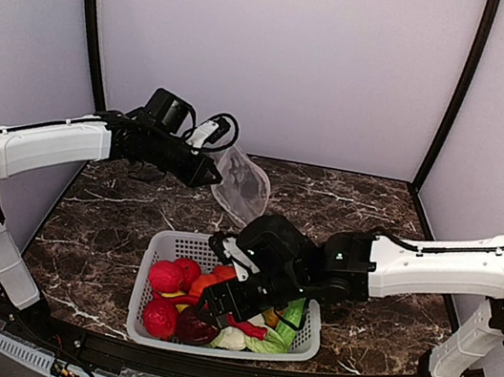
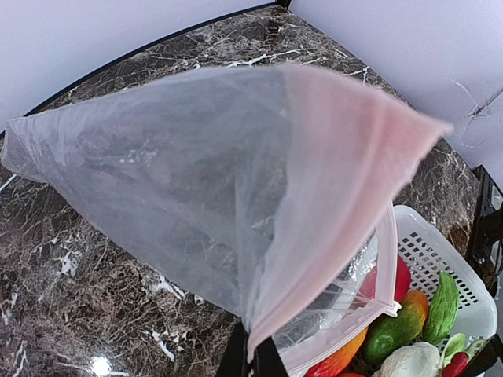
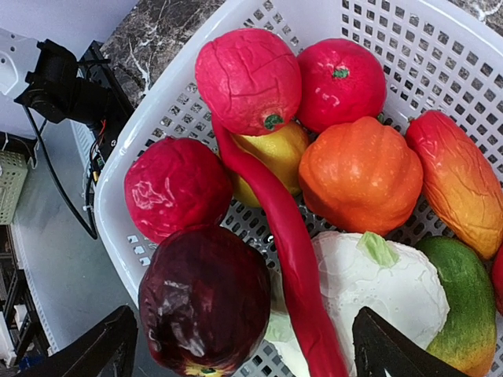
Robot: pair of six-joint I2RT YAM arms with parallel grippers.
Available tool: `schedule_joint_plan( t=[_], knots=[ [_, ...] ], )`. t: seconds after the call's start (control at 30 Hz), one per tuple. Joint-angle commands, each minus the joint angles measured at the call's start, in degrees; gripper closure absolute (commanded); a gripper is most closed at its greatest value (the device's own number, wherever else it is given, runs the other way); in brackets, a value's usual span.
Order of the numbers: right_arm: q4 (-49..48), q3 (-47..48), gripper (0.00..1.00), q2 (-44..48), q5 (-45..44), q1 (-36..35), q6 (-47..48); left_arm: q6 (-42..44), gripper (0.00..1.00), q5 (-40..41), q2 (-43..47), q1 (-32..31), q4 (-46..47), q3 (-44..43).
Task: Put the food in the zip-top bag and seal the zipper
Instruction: Pick up the fake fruit from the bin.
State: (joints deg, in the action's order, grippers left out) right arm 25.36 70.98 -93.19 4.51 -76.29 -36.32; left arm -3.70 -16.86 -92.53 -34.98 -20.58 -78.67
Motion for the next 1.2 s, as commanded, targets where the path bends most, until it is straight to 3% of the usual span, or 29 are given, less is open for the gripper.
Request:
schedule_joint_plan(
  t=[0.0, 0.33, 0.63, 1.07, 1.17],
  knots=[
    [0.29, 2.29, 0.08, -1.64, 1.02, -1.32, 0.8, -0.33, 0.99, -0.06, 1.56, 0.27, 0.19, 0.72],
    [0.2, 3.9, 0.08, -4.33, 2.16, -2.81, 1.48, -0.34, 0.99, -0.01, 1.39, 0.27, 0.11, 0.67],
    [2.56, 6.49, 0.28, -6.64, 0.84, -3.68, 1.49, -0.25, 0.99, 0.12, 1.69, 0.27, -0.01, 0.63],
    [0.3, 3.47, 0.51, -2.21, -2.32, -3.74, 0.2, -0.19, 0.99, 0.43, 1.92, 0.26, 0.08, 0.7],
    [-0.26, 2.81, 0.46, -2.17, -1.12, -3.66, 0.05, -0.22, 0.99, 0.35, 1.92, 0.27, 0.08, 0.71]
  ],
)
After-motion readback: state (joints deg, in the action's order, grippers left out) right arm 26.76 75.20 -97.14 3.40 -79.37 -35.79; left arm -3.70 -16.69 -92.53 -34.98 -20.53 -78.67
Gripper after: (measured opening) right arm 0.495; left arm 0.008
